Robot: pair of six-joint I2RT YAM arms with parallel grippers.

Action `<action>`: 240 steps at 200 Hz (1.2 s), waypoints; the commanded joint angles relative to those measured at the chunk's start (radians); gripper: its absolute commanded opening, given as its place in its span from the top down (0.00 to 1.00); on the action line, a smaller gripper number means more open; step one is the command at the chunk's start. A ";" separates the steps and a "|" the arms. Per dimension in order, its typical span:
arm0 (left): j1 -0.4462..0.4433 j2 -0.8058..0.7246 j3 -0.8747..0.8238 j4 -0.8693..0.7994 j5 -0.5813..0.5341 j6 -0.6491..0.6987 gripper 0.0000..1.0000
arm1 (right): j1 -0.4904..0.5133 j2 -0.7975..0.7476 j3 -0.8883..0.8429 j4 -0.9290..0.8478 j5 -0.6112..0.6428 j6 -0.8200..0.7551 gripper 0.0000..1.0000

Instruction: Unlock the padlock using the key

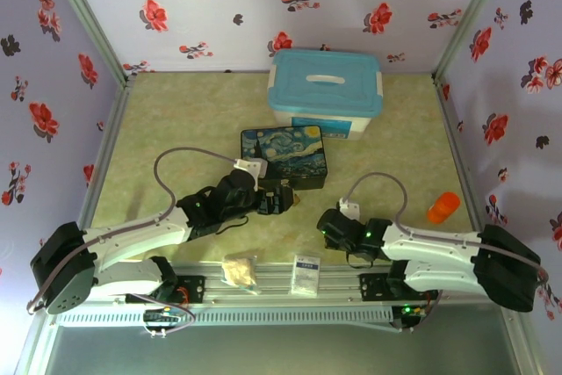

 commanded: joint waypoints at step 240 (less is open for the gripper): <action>0.006 -0.034 -0.080 0.100 -0.039 -0.016 0.00 | 0.048 0.193 0.166 -0.061 -0.049 -0.088 0.51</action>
